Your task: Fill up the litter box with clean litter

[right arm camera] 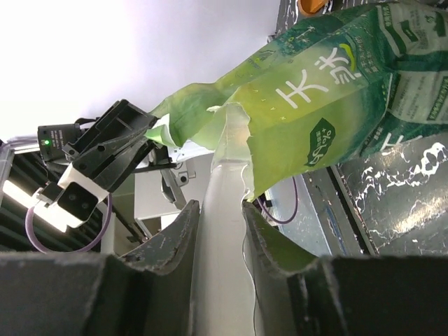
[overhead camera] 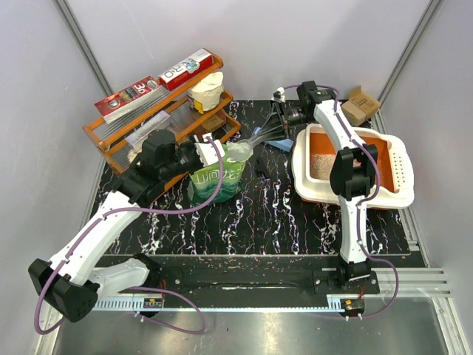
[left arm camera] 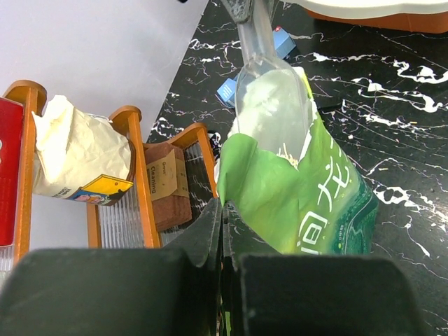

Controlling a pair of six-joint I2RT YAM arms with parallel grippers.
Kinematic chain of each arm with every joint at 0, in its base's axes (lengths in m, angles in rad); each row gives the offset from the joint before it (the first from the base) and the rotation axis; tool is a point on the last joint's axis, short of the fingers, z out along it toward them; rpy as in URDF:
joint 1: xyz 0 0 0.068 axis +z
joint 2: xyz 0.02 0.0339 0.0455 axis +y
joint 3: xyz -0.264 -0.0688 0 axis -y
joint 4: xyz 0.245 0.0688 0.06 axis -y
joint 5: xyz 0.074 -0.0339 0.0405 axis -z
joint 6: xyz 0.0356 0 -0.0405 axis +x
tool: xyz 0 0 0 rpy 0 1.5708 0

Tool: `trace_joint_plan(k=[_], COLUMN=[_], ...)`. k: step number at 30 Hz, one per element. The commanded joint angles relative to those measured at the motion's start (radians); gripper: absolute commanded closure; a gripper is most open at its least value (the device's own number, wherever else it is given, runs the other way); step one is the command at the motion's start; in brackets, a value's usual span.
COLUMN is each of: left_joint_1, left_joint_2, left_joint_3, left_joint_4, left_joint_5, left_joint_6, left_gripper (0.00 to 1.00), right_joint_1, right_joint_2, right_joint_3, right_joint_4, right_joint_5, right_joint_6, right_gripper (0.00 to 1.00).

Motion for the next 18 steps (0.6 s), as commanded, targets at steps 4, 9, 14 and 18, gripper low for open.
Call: trace_joint_plan(k=[4, 9, 14, 18], left_joint_1=[0.005, 0.005, 0.003, 0.003], left_joint_2=[-0.004, 0.017, 0.019, 0.02], left_joint_3=[0.095, 0.115, 0.121, 0.118], left_joint_4=[0.047, 0.039, 0.036, 0.047], left_joint_5=[-0.032, -0.037, -0.032, -0.031], left_joint_6=[0.048, 0.057, 0.056, 0.057], left_gripper=[1.0, 1.0, 1.0, 1.0], right_joint_1=[-0.031, -0.021, -0.024, -0.029], right_joint_2=[-0.215, -0.328, -0.367, -0.292], right_joint_3=[-0.203, -0.528, -0.692, -0.757], right_joint_4=[0.32, 0.93, 1.367, 1.698], right_joint_5=[0.091, 0.093, -0.003, -0.073], right_joint_6=[0.153, 0.618, 0.873, 1.162], right_gripper=[1.0, 1.0, 1.0, 1.0])
